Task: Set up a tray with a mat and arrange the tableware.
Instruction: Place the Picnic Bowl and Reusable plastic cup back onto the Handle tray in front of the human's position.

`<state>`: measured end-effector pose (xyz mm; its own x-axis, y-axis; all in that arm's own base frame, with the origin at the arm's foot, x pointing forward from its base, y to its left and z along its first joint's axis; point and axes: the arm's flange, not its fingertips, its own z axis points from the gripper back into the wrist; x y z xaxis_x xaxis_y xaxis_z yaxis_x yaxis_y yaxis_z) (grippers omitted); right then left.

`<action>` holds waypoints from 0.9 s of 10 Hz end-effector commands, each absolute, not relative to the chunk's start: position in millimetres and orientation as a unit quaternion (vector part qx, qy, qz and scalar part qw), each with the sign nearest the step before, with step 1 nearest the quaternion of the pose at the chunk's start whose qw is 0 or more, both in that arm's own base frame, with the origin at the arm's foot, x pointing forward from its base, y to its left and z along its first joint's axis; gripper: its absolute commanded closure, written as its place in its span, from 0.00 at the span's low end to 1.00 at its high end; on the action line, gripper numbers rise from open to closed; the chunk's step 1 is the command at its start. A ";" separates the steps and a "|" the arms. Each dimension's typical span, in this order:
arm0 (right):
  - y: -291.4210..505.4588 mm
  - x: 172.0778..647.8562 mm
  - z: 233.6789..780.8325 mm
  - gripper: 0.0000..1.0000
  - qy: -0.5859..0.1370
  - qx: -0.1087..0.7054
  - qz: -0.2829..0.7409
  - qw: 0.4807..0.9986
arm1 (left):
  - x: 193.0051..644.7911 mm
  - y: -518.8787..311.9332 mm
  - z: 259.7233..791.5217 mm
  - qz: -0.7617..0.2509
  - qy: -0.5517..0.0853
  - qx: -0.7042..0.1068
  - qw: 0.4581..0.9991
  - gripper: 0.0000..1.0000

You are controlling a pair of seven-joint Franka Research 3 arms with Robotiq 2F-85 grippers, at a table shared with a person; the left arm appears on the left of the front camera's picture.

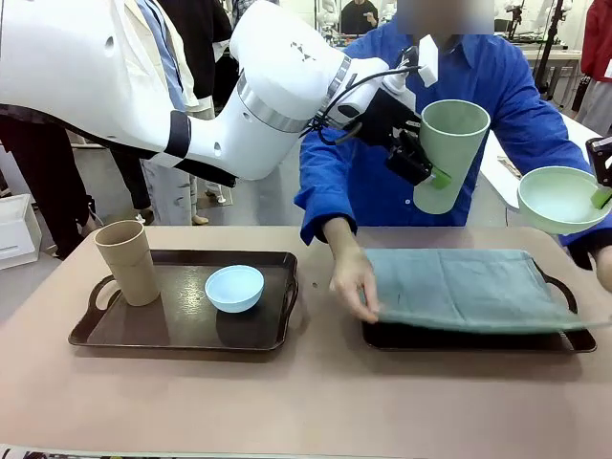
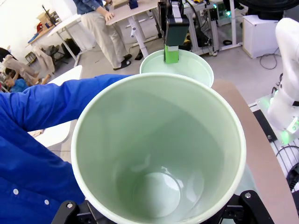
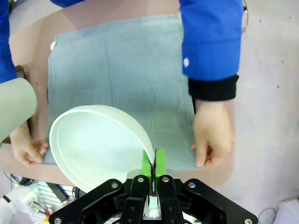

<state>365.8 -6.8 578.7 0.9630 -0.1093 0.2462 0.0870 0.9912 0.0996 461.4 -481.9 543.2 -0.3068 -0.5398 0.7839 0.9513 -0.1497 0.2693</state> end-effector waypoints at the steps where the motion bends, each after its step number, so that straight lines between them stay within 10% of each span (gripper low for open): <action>1: -7.0 366.9 579.5 1.00 -0.129 0.044 -0.052 0.989 | 461.8 -481.7 546.8 -0.713 -0.385 -0.268 0.522 0.73; 9: -7.0 366.9 579.5 1.00 -0.129 0.044 -0.052 0.989 | 461.8 -481.7 546.8 -0.713 -0.385 -0.268 0.522 0.73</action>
